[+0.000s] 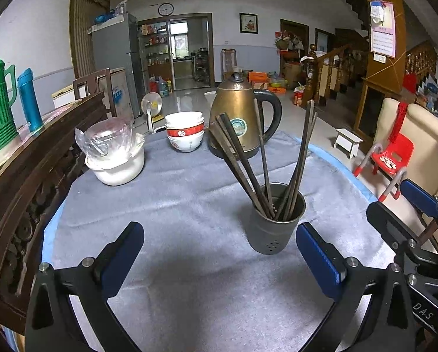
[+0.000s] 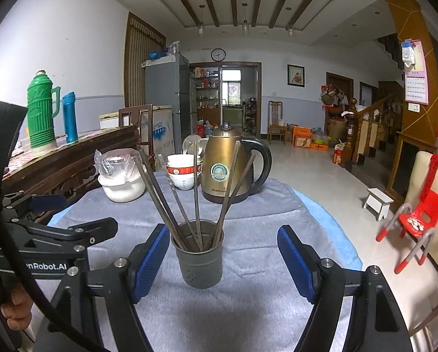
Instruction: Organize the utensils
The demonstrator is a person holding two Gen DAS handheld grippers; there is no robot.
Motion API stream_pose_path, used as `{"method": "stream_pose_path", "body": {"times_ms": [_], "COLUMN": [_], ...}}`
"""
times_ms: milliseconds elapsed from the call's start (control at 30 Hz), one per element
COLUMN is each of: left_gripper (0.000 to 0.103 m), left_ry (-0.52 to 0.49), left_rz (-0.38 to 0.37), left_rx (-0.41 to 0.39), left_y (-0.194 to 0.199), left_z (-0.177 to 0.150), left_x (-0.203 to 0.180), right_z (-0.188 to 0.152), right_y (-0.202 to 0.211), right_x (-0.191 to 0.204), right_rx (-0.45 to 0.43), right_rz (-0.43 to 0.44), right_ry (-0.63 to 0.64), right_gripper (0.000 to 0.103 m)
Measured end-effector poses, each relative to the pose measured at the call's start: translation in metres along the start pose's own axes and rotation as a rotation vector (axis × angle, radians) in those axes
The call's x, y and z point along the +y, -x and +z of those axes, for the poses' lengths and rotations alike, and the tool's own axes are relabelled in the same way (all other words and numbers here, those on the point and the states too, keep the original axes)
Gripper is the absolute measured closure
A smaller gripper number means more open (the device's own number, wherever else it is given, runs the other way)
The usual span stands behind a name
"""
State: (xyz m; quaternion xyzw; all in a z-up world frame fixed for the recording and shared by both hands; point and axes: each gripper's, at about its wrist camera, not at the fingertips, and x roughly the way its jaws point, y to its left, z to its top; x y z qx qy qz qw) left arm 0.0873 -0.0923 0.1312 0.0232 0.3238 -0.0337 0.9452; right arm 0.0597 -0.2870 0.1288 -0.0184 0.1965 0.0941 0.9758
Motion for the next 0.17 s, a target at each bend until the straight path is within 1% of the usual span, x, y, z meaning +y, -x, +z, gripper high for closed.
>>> {"method": "stream_pose_path", "body": {"times_ms": [167], "left_gripper": [0.000], "left_ry": [-0.010], "left_rz": [0.002], "left_rx": [0.001], "left_y": [-0.0013], "left_z": [0.0002], "left_x": [-0.0018], "right_z": [0.0000], "right_y": [-0.0014], "right_x": [-0.0003], "right_rx": [0.002], "right_rz": [0.002], "right_ry": [0.000], "right_gripper": [0.024]}}
